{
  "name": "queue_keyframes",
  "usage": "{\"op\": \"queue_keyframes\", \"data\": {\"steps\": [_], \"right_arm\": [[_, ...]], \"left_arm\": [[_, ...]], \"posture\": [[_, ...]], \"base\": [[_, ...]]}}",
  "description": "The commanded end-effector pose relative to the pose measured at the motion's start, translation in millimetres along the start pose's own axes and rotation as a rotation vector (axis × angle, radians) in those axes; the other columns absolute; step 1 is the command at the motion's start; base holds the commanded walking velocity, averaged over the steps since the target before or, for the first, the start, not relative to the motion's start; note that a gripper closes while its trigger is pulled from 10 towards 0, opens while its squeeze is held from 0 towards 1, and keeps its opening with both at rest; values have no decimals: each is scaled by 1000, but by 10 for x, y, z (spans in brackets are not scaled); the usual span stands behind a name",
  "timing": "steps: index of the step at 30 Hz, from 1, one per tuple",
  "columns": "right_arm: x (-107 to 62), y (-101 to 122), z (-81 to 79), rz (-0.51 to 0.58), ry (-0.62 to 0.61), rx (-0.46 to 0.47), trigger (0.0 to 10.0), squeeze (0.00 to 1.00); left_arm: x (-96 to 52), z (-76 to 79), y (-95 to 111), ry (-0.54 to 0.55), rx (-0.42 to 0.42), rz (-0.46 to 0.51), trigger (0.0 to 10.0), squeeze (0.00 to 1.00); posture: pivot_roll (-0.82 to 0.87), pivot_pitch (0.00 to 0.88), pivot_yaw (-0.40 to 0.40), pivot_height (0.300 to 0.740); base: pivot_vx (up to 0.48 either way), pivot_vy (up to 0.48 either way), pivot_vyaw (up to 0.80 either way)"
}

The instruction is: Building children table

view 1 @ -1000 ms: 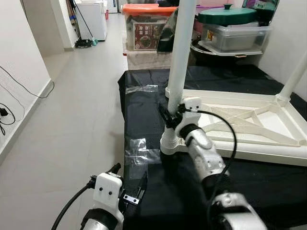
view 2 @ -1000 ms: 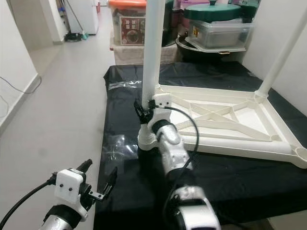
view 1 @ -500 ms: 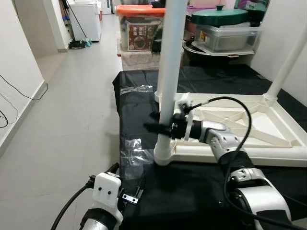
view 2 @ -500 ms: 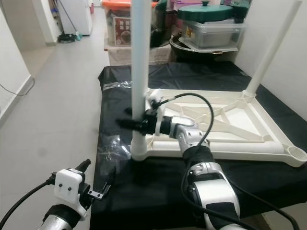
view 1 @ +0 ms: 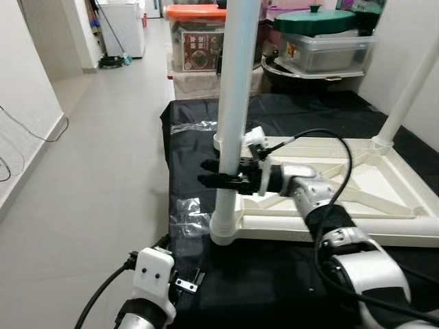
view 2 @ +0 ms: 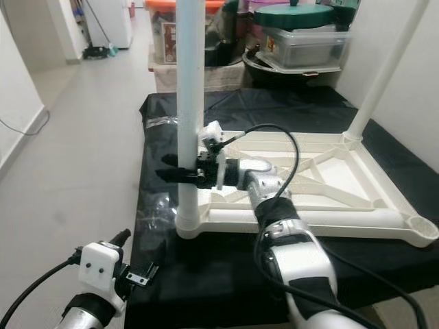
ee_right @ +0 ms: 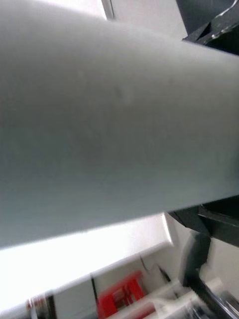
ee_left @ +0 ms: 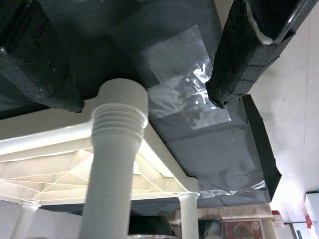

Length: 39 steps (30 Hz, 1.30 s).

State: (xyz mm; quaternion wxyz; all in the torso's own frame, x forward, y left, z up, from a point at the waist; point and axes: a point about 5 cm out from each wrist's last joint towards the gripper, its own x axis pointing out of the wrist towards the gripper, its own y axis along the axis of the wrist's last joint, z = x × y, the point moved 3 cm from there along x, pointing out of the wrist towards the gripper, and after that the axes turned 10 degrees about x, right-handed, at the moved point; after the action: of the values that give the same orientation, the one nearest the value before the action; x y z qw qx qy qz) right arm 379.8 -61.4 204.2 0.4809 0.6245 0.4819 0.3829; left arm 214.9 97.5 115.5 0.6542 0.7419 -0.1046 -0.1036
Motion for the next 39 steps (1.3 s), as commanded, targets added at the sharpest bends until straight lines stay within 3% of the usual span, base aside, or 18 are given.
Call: {"op": "queue_keyframes", "data": {"steps": [1, 2, 6, 7, 8, 10, 11, 12, 18, 21, 22, 25, 26, 29, 31, 34, 37, 39], "right_arm": [[8, -6, 131, 107, -172, 29, 0, 0], [8, -6, 131, 107, -172, 29, 0, 0], [-95, -35, 370, 181, -508, 14, 0, 0], [-233, -79, 521, 231, -745, 50, 0, 0], [-233, -79, 521, 231, -745, 50, 0, 0], [-629, -240, 686, 280, -1229, 95, 0, 0], [-629, -240, 686, 280, -1229, 95, 0, 0], [-777, -337, 685, 303, -1396, 140, 0, 0], [-858, -459, 625, 333, -1539, 204, 0, 0], [-735, -523, 574, 335, -1538, 230, 0, 0], [-685, -533, 564, 334, -1527, 234, 10000, 0], [-552, -476, 543, 369, -1438, 214, 10000, 0], [-446, -420, 522, 391, -1350, 181, 10000, 1000], [-342, -352, 483, 408, -1257, 143, 10000, 1000], [-239, -274, 433, 427, -1135, 114, 10000, 0], [-170, -223, 401, 339, -869, 74, 10000, 0], [-184, -217, 403, 315, -816, 75, 10000, 0], [-215, -102, 377, 283, -605, 130, 10000, 0]], "left_arm": [[-11, 0, -28, -6, 10, -5, 10000, 0], [-11, 0, -28, -6, 10, -5, 10000, 0], [-23, -9, -36, -11, 14, -10, 10000, 0], [-27, -13, -41, -12, 14, -12, 10000, 0], [-27, -13, -41, -12, 14, -12, 10000, 0], [-25, -18, -46, -14, 15, -14, 10000, 0], [-25, -18, -46, -14, 15, -14, 10000, 0], [-23, -17, -48, -15, 16, -13, 10000, 0], [-21, -20, -50, -13, 17, -13, 10000, 0], [-20, -35, -49, 1, 14, -12, 10000, 0], [-20, -40, -49, 6, 13, -13, 10000, 0], [-16, -43, -48, 9, 13, -13, 10000, 0], [-10, -46, -47, 11, 12, -14, 10000, 0], [-5, -50, -49, 10, 13, -15, 10000, 0], [-2, -56, -53, 8, 15, -16, 10000, 0], [-1, -63, -54, 9, 18, -16, 10000, 0], [1, -63, -54, 10, 18, -16, 10000, 0], [3, -59, -52, 11, 17, -15, 10000, 0]], "posture": [[-11, 0, -2, 740], [-11, 0, -2, 740], [-15, 0, 4, 740], [-21, 0, 10, 740], [-21, 0, 10, 740], [-23, 0, 15, 740], [-23, 0, 15, 740], [-21, 0, 12, 740], [-21, 0, 12, 740], [-21, 0, 10, 740], [-21, 0, 10, 740], [-15, 0, 1, 740], [-11, 0, 3, 740], [2, 0, 10, 740], [17, 0, 13, 740], [21, 0, 8, 740], [21, 0, 8, 740], [19, 0, 6, 740]], "base": [[0, 0, 0], [0, 0, 0], [0, 0, 0], [0, 0, 0], [0, 0, 0], [0, 0, 0], [0, 0, 0], [0, 0, 0], [0, 0, 0], [0, 0, 0], [0, 0, 0], [0, 0, 0], [0, 0, 0], [0, 0, 0], [0, 0, 0], [0, 0, 0], [0, 0, 0], [0, 0, 0]]}}
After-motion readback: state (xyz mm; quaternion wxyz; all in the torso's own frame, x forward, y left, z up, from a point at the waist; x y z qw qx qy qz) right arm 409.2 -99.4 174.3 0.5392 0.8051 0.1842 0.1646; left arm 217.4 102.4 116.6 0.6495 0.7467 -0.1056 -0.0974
